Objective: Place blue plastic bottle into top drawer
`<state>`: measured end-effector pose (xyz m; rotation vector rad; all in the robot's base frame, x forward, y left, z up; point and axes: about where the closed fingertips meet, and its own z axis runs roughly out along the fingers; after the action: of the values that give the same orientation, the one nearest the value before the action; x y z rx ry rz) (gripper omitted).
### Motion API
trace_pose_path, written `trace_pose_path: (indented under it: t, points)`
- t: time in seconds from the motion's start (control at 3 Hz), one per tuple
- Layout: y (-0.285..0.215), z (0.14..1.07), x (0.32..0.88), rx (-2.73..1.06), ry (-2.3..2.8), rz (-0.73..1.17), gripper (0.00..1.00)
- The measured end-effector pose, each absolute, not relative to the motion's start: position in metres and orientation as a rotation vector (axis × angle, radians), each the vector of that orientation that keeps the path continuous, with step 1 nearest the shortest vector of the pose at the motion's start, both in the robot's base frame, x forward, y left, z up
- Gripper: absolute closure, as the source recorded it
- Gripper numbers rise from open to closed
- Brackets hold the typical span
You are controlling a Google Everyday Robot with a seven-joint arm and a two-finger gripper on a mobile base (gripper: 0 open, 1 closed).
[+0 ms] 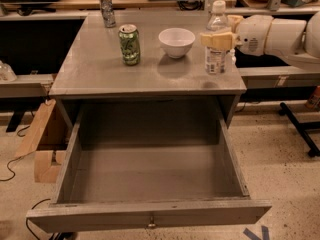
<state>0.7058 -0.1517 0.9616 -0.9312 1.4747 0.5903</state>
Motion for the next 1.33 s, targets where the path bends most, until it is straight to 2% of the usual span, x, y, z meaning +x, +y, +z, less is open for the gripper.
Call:
trace_pose_path:
  t: [0.33, 0.67, 1.0, 1.33]
  points:
    - [-0.147, 1.005, 0.635, -0.943, 1.434, 0.536, 1.00]
    - [-0.116, 1.011, 0.567, -0.949, 1.417, 0.560, 1.00]
    - [-0.073, 0.977, 0.539, -0.997, 1.439, 0.607, 1.00]
    - [-0.020, 0.927, 0.535, -1.048, 1.447, 0.675, 1.00]
